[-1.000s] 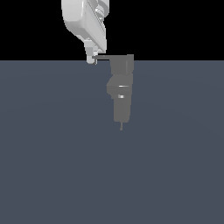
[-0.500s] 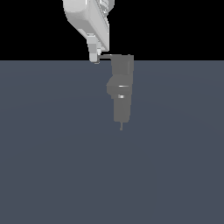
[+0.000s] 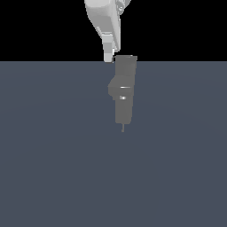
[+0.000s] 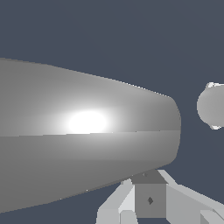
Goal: Turn on the faucet by rotating a designated handle.
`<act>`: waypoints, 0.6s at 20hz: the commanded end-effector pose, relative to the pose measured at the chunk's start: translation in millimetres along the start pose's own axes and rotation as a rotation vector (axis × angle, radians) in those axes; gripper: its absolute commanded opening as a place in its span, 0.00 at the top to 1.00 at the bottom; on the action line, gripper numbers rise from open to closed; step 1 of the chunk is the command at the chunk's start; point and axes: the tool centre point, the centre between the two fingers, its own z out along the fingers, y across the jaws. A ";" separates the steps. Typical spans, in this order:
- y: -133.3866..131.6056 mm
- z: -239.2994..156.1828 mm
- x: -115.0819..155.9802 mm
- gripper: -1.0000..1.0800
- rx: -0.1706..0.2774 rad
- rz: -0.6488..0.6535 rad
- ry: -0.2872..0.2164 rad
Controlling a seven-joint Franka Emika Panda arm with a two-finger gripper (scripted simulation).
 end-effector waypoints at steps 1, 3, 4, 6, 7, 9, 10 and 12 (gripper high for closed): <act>-2.9 -2.0 34.2 1.00 0.007 0.037 -0.006; -1.9 -2.3 46.8 1.00 0.008 0.038 -0.006; -1.4 -2.5 53.2 1.00 0.008 0.039 -0.006; -0.3 -2.9 66.1 1.00 0.009 0.040 -0.006; 0.2 -3.1 72.6 1.00 0.009 0.041 -0.006; 0.6 -3.3 79.1 1.00 0.010 0.041 -0.006; 0.6 -0.7 58.6 1.00 0.004 0.013 -0.003; -5.4 -0.9 66.8 1.00 0.004 0.015 -0.003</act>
